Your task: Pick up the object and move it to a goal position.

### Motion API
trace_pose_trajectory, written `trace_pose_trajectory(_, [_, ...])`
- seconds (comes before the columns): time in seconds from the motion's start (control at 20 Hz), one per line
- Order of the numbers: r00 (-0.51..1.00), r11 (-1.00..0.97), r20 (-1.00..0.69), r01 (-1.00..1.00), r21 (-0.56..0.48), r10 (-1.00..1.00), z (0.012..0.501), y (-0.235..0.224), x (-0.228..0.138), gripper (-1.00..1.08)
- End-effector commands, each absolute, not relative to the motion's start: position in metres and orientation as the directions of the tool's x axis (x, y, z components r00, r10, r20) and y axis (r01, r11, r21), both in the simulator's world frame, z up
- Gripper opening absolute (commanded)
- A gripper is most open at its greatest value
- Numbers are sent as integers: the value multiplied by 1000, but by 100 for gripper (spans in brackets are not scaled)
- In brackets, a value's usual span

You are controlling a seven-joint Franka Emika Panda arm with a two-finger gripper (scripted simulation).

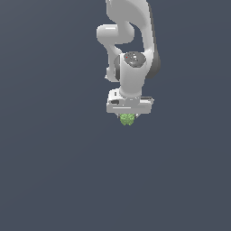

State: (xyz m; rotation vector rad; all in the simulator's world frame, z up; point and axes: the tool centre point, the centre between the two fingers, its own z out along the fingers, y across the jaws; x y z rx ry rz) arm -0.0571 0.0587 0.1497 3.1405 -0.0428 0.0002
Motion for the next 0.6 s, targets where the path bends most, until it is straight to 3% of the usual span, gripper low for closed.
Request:
trace_pose_trajectory(0.0, [1000, -1000, 0, -28, 1, -28, 160, 69, -68, -100])
trace_pose_trajectory(0.55, [1000, -1000, 0, -28, 1, -28, 180, 91, -89, -100])
